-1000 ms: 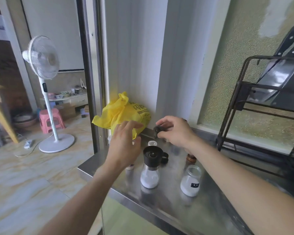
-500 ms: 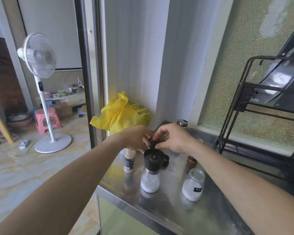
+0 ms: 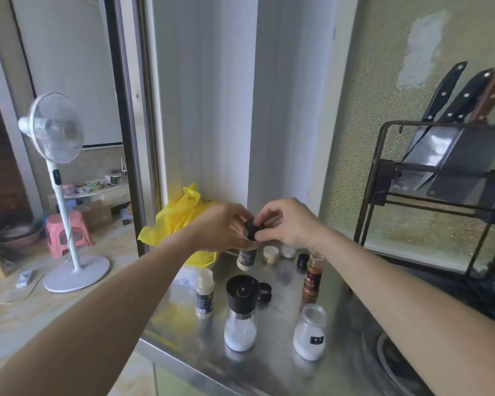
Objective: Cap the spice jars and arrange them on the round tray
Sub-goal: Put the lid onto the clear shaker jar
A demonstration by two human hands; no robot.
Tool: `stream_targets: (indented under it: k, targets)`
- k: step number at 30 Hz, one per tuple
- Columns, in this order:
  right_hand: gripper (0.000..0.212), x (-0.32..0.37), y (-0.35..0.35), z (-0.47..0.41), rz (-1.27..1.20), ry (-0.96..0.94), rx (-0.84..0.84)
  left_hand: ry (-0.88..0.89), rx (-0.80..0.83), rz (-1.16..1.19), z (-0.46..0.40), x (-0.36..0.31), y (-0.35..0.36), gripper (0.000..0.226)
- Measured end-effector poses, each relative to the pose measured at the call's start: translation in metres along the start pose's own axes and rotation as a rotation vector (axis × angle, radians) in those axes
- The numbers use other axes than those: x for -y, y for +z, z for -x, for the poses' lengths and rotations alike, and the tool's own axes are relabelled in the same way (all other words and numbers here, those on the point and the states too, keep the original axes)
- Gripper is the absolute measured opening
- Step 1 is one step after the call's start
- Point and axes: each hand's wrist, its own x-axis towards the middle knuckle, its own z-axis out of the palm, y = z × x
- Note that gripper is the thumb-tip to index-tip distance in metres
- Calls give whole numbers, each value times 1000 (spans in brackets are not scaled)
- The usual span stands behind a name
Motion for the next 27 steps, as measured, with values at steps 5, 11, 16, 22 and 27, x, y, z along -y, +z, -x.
stream_targets:
  k: [5,11,16,22,27]
  targets:
    - [42,40,-61,12,117,-72,14,115,-213,27,-3,-47,-11,57]
    - [40,51,-126,63,212,-77,137,254,-321,275,16,-110,31,57]
    - [41,20,-141,123,264,-6,206,217,-315,472,51,-140,97,55]
    - [30,-19,-118,183,505,123,260,153,-333,530,107,-153,185,57]
    - [38,-31,-99,205,596,131,399,79,-336,557,134,-153,218,57]
